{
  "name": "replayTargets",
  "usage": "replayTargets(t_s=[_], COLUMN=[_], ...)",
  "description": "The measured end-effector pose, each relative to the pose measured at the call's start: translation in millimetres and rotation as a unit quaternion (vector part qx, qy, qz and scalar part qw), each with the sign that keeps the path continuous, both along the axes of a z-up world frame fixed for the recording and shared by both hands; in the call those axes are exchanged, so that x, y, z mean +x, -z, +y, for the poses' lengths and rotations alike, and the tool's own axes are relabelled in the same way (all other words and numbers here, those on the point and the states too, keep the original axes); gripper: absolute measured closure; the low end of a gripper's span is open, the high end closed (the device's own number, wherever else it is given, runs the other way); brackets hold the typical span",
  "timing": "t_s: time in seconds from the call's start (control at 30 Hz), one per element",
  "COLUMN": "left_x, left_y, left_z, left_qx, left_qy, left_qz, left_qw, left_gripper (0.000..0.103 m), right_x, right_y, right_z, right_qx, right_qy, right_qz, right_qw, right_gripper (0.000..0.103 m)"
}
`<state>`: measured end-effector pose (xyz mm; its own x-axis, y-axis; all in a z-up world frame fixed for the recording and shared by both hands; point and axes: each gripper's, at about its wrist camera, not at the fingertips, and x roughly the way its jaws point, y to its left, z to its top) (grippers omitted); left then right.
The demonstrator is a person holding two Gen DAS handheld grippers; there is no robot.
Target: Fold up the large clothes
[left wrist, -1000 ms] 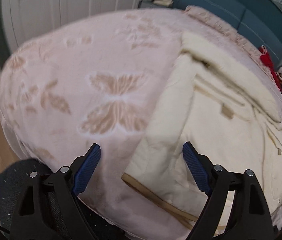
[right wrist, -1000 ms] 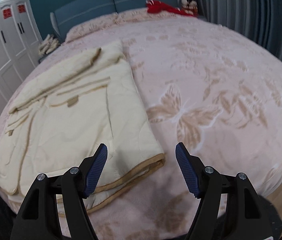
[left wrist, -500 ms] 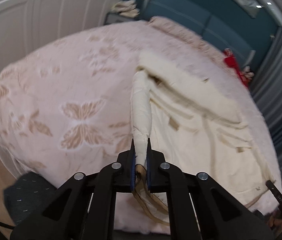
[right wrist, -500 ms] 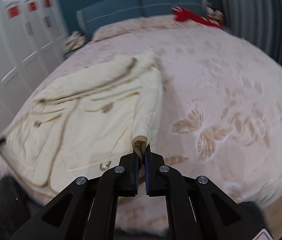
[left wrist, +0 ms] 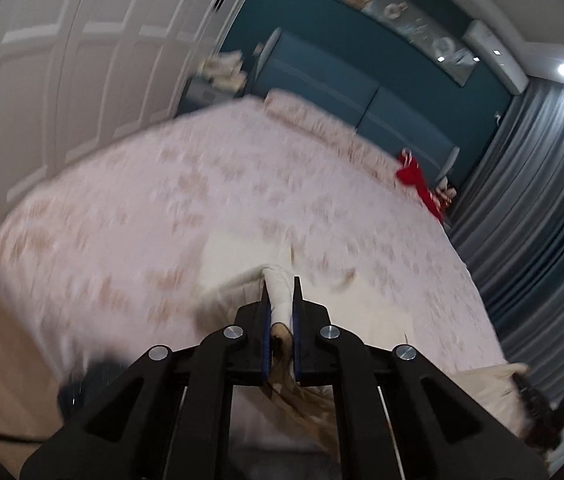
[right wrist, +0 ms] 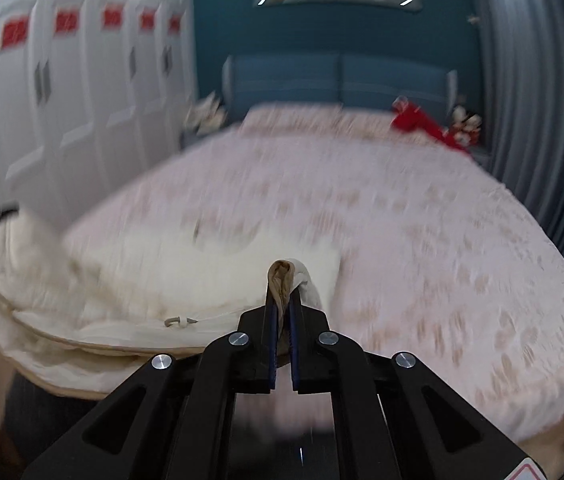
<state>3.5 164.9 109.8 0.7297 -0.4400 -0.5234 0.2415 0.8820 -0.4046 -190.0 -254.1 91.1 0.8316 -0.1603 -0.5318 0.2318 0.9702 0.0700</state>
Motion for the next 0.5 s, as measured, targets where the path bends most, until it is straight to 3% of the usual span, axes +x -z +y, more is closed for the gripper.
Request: replayTargets(t_s=[0.17,0.4,0.5], left_x=[71,156,181], left_y=[12,66,91], left_z=[-50,-94,-99], left_qx=[0.084,0.174,0.187], left_qy=[-0.022,-0.052,-0.058], left_qz=[-0.033,-0.006,0.020], left_qw=[0.9957,0.9833,0.9804], left_gripper=[0.096,0.095,0.093], right_x=[80,166,190], right_y=[22,65,80], right_z=[-45,-70,-71], right_qx=[0.041,0.047,0.040], right_qy=[0.072,0.119,0.125], right_qz=[-0.029,-0.001,0.016], right_qw=[0.996,0.992,0.991], right_gripper=[0.099,0.098,0.098])
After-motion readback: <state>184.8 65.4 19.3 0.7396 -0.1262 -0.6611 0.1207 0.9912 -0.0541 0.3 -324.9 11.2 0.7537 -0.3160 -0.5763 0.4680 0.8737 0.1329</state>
